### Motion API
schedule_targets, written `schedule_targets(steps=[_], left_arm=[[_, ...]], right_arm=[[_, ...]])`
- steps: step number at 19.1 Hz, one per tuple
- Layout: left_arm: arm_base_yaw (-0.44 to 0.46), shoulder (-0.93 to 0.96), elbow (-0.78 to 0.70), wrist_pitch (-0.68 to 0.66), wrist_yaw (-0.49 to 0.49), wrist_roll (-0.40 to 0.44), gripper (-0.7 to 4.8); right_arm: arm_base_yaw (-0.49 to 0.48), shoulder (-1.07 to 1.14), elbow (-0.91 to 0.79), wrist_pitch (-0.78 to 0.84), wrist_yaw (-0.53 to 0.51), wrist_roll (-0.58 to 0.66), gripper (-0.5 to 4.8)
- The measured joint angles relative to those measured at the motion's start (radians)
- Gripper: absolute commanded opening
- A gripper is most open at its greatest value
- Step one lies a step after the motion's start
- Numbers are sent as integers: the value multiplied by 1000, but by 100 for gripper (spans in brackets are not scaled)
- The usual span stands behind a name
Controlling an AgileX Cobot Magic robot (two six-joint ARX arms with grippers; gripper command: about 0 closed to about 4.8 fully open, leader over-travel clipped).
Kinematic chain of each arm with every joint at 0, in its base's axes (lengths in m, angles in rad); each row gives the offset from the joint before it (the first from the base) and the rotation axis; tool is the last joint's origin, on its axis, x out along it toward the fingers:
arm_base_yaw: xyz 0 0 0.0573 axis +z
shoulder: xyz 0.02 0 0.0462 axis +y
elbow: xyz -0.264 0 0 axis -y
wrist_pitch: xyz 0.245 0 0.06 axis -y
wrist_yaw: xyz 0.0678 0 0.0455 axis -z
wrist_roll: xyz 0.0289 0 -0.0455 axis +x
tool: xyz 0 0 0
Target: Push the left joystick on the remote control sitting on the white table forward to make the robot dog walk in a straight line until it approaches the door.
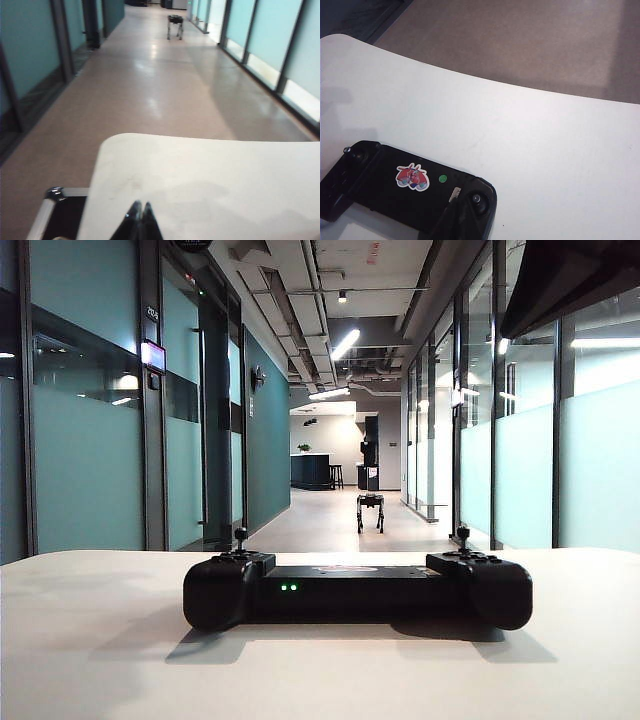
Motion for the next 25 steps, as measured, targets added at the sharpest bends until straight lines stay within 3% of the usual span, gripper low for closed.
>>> schedule_targets(steps=[4, 25], left_arm=[[0, 0, 0, 0, -83, 2, -6], [0, 0, 0, 0, -72, 2, -5]], right_arm=[[0, 0, 0, 0, 0, 0, -1], [0, -2, -2, 1, 0, 0, -1]])
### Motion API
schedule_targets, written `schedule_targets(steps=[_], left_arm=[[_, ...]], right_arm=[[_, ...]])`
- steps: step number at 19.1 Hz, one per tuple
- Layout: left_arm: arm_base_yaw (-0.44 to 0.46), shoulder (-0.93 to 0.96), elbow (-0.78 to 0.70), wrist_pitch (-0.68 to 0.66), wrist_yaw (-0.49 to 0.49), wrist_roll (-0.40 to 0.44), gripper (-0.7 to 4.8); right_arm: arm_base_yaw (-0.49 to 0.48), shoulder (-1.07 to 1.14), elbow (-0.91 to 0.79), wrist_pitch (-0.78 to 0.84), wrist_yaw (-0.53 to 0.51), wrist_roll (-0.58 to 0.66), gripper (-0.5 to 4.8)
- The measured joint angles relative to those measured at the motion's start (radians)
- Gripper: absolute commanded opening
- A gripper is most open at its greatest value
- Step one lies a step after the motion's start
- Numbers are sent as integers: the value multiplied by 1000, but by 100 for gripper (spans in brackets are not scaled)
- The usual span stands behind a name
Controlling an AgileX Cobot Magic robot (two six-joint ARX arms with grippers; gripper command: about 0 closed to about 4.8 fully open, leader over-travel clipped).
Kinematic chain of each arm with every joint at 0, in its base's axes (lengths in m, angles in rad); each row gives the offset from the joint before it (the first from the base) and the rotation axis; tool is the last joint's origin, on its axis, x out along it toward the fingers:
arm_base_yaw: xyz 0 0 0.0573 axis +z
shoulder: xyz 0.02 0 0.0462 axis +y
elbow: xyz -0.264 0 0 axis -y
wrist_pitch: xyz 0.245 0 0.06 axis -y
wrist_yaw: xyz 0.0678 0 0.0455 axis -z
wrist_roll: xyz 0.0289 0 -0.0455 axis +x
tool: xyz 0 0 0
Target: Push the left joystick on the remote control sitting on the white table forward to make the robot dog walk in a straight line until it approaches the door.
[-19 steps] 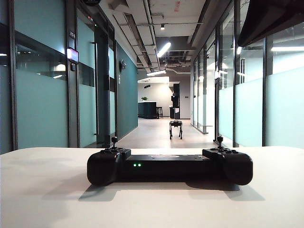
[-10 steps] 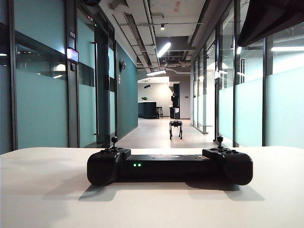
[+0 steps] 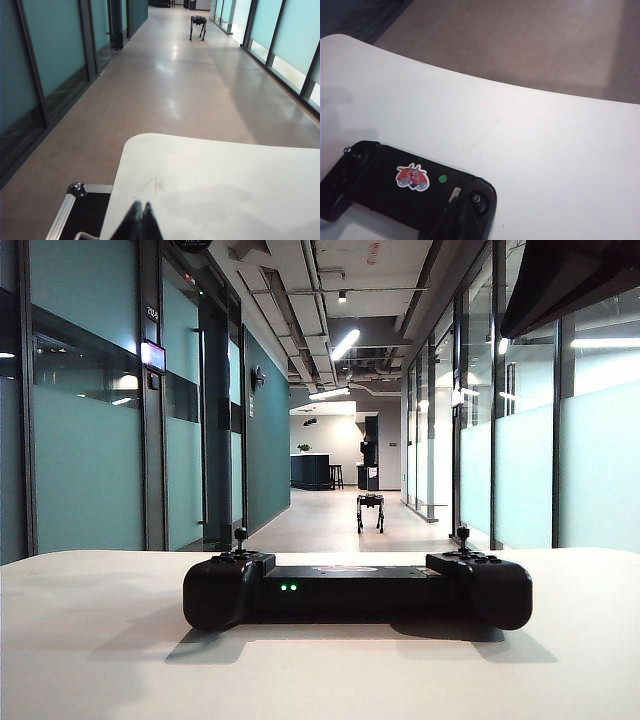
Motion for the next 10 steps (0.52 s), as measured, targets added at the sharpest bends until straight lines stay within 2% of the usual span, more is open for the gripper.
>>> schedule_targets(steps=[2, 4, 7, 10], left_arm=[[0, 0, 0, 0, 0, 0, -5], [0, 0, 0, 0, 0, 0, -5], [0, 0, 0, 0, 0, 0, -5], [0, 0, 0, 0, 0, 0, -5]], right_arm=[[-1, -20, -30, 41, 3, 0, -1], [-30, -94, -119, 151, 14, -5, -1], [-132, -244, -297, 374, 16, -56, -1], [-230, -374, -421, 432, -28, -114, -1]])
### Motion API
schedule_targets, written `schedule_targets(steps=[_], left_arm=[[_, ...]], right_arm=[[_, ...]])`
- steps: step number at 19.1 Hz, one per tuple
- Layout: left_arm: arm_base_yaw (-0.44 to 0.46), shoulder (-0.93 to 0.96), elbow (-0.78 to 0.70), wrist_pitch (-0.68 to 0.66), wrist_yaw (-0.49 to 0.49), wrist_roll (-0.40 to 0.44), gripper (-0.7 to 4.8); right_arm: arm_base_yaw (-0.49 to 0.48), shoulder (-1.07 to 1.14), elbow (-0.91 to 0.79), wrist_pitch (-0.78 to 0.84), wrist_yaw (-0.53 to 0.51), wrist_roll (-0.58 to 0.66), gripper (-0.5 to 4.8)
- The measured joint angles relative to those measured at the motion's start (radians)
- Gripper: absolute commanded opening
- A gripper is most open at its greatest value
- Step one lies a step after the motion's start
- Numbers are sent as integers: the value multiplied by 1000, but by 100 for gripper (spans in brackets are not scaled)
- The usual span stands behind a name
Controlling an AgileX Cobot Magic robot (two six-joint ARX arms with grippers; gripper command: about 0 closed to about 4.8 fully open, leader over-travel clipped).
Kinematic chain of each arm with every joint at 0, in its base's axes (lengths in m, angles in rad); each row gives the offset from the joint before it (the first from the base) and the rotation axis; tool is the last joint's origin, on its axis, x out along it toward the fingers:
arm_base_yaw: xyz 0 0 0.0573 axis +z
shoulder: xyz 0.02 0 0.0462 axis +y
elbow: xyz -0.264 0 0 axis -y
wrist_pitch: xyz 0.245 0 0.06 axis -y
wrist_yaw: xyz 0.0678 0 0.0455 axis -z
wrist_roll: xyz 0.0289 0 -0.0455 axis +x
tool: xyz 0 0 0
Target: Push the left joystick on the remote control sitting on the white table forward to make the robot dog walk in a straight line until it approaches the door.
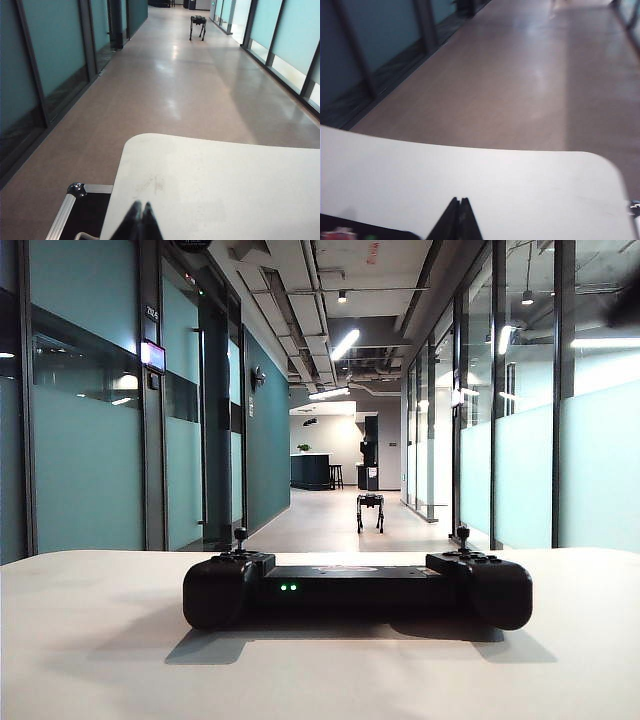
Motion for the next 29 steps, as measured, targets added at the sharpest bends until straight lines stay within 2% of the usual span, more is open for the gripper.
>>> schedule_targets(steps=[3, 7, 11, 15, 19, 21, 29], left_arm=[[0, 0, 0, 0, 0, 0, -5], [0, 0, 0, 0, 0, 0, -5], [0, 0, 0, 0, 0, 0, -5], [0, 0, 0, 0, 0, 0, -5], [0, 0, 0, 0, 0, 0, -5], [0, 0, 0, 0, 0, 0, -5], [0, 0, 0, 0, 0, 0, -5]], right_arm=[[-115, -190, -138, 6, -56, -74, -1], [-235, -415, -249, 5, -68, -85, -1], [-313, -546, -330, 17, -69, -85, -1], [-327, -546, -364, -11, -81, -86, -1], [-353, -546, -364, -32, -186, -86, -1], [-351, -546, -364, -29, -197, -86, -1], [-348, -546, -364, -18, -111, -82, -1]])
